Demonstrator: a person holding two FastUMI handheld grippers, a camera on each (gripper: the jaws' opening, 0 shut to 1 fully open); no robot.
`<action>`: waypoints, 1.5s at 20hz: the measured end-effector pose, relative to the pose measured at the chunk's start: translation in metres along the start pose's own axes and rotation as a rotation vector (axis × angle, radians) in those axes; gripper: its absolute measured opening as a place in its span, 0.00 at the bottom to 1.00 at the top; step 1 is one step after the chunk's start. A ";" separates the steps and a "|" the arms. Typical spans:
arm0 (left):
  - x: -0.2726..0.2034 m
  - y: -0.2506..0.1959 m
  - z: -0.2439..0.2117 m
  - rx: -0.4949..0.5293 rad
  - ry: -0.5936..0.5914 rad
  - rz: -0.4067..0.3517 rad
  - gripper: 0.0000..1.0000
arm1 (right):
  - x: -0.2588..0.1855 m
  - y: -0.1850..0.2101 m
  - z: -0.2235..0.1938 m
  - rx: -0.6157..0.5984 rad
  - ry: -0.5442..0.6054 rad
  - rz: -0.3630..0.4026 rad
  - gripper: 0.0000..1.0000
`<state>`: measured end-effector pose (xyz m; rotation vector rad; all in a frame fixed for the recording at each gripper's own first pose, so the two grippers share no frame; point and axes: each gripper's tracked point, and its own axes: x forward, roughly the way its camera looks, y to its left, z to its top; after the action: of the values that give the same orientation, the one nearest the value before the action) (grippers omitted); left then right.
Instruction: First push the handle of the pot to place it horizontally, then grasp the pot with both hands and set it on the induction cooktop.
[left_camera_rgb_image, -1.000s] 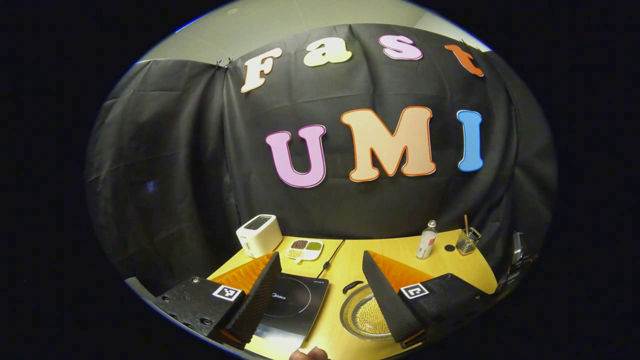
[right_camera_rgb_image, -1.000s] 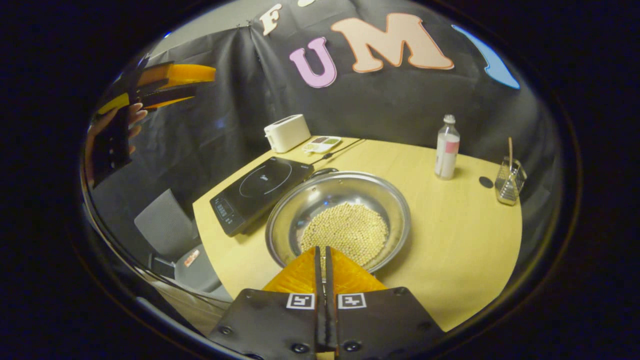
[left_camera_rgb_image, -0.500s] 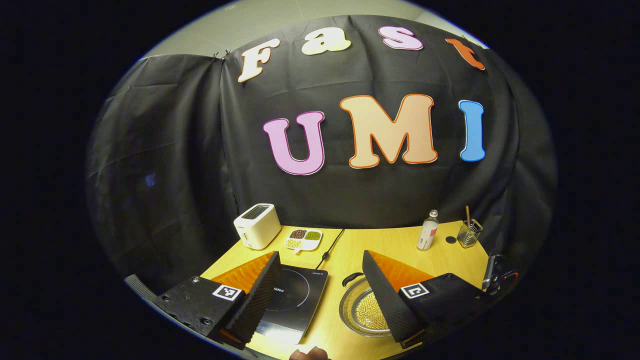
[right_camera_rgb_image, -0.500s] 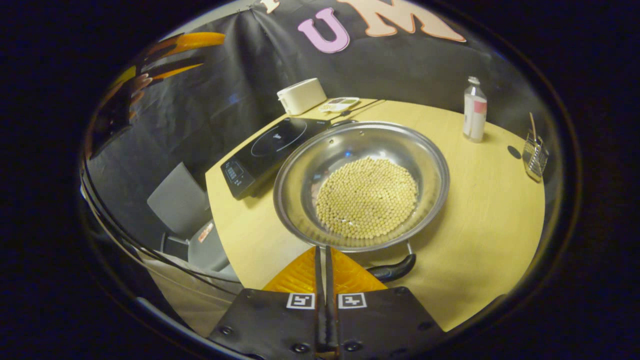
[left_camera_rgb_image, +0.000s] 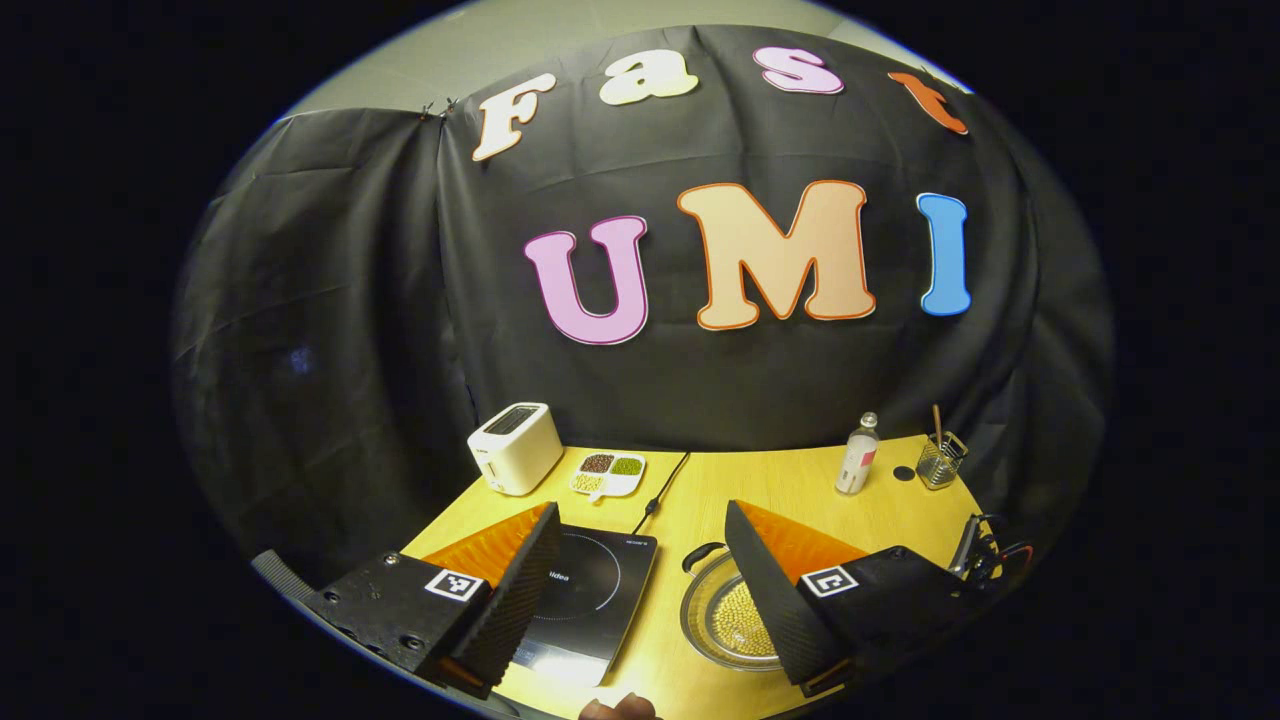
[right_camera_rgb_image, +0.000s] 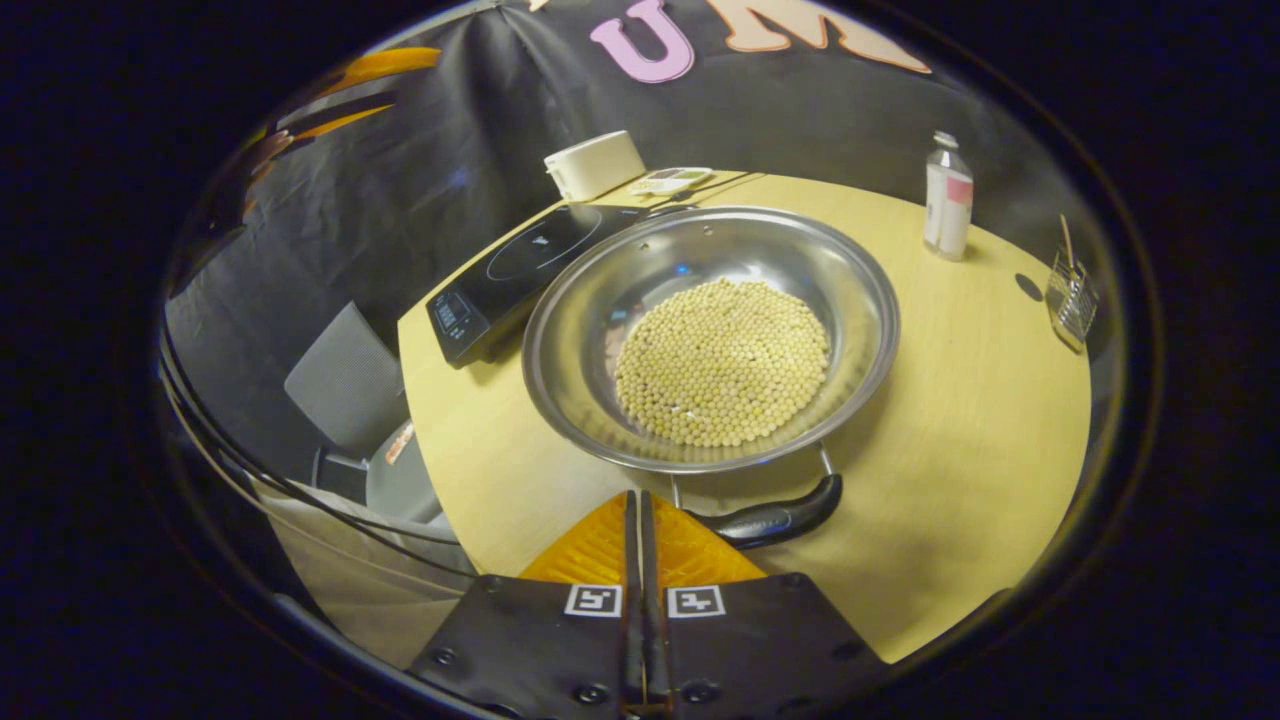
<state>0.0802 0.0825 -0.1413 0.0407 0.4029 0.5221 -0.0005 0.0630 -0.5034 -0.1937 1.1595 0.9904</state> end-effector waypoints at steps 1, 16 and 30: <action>0.000 -0.001 0.000 0.000 0.000 -0.002 1.00 | 0.001 -0.005 0.002 0.009 -0.002 -0.008 0.03; -0.012 0.002 0.000 0.010 -0.009 0.012 0.99 | -0.004 -0.072 0.019 0.064 -0.036 -0.126 0.02; -0.017 0.006 -0.004 -0.007 -0.004 0.010 0.99 | -0.006 -0.114 0.028 0.151 -0.047 -0.237 0.02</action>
<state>0.0626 0.0787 -0.1377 0.0376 0.3968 0.5333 0.1018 0.0095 -0.5256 -0.1814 1.1346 0.6932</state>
